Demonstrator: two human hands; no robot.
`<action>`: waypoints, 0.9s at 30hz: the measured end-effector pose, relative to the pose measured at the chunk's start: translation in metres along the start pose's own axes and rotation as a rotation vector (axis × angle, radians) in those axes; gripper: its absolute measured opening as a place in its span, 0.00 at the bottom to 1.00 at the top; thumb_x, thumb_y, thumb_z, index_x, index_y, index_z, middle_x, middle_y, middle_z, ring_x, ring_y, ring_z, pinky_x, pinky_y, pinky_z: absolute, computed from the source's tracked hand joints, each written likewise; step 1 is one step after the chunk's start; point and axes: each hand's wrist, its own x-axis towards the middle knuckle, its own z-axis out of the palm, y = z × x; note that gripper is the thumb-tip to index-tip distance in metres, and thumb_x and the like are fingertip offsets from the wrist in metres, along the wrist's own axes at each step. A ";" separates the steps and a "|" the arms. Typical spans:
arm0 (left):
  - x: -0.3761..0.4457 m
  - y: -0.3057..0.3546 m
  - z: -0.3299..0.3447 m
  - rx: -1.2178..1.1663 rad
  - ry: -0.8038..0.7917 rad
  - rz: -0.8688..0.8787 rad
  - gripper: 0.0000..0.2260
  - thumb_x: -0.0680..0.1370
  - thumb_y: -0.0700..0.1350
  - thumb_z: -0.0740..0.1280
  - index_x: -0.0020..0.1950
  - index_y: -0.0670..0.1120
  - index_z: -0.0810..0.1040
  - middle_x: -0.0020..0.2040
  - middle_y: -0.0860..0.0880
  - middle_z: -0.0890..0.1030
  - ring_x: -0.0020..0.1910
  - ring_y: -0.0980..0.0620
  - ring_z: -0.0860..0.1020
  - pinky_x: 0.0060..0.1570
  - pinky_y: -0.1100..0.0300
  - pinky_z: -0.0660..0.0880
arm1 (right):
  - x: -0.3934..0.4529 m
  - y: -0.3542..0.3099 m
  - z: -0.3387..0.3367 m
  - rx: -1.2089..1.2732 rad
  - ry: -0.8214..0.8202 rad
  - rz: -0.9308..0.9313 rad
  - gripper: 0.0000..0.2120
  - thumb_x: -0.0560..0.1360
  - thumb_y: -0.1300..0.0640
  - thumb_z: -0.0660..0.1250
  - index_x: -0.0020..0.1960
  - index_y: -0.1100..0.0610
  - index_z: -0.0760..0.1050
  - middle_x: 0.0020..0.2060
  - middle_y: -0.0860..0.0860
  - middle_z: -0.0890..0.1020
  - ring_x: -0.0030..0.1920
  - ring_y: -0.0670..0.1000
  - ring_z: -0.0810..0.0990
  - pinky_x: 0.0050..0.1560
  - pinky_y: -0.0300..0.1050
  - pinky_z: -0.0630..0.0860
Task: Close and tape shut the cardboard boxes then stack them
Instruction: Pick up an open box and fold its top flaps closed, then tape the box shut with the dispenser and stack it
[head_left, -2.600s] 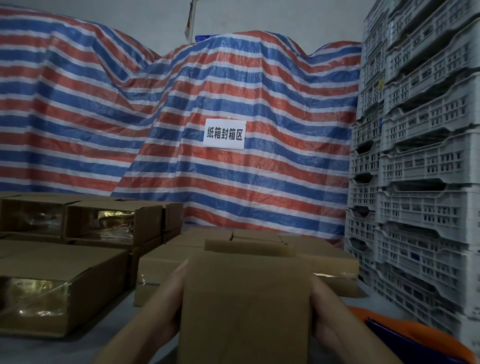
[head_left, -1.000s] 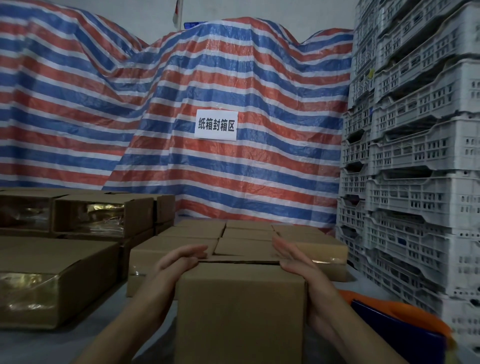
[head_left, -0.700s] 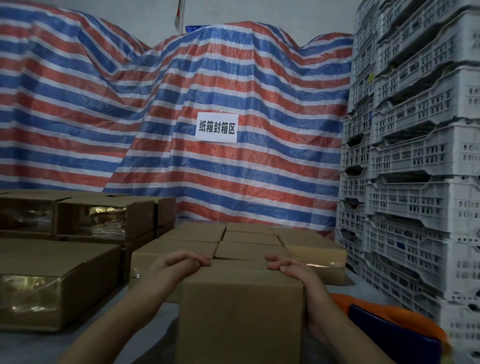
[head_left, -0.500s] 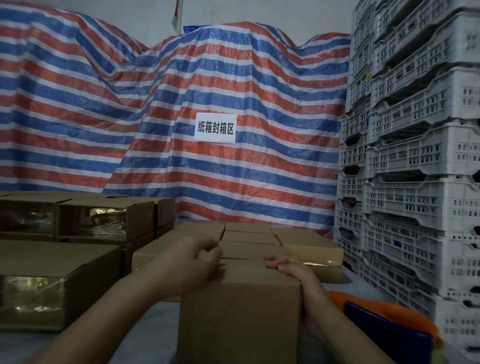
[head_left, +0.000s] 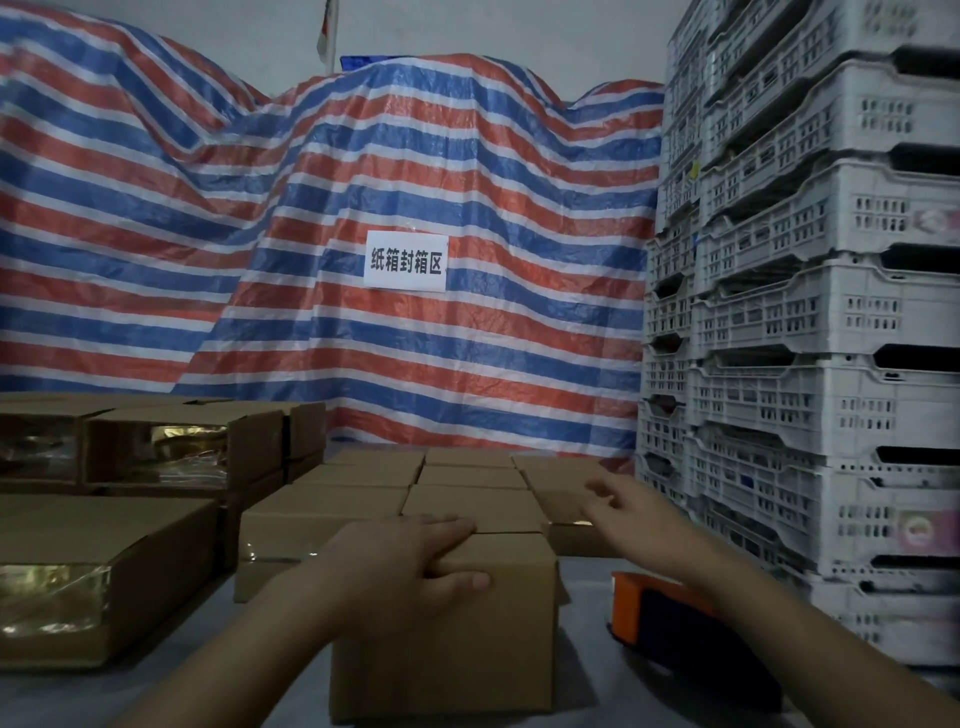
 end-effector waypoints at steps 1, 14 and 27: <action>0.000 0.000 0.000 -0.006 -0.009 -0.005 0.32 0.75 0.73 0.52 0.77 0.66 0.53 0.77 0.61 0.59 0.73 0.56 0.62 0.68 0.54 0.61 | -0.005 0.007 -0.006 -0.113 0.006 -0.033 0.07 0.80 0.50 0.63 0.55 0.47 0.78 0.48 0.41 0.77 0.46 0.37 0.76 0.42 0.29 0.71; 0.004 0.002 -0.001 0.025 -0.041 -0.036 0.32 0.75 0.72 0.55 0.77 0.64 0.54 0.78 0.57 0.60 0.74 0.53 0.62 0.69 0.52 0.61 | -0.065 0.080 0.015 -0.804 0.098 0.169 0.24 0.75 0.28 0.58 0.51 0.48 0.62 0.47 0.46 0.82 0.45 0.48 0.82 0.33 0.43 0.66; -0.003 0.010 0.007 0.051 0.064 0.011 0.30 0.77 0.69 0.54 0.75 0.56 0.61 0.75 0.53 0.66 0.70 0.52 0.67 0.63 0.55 0.65 | -0.075 0.087 0.019 -0.807 0.303 0.169 0.25 0.74 0.26 0.55 0.37 0.47 0.68 0.29 0.43 0.71 0.28 0.43 0.70 0.28 0.41 0.64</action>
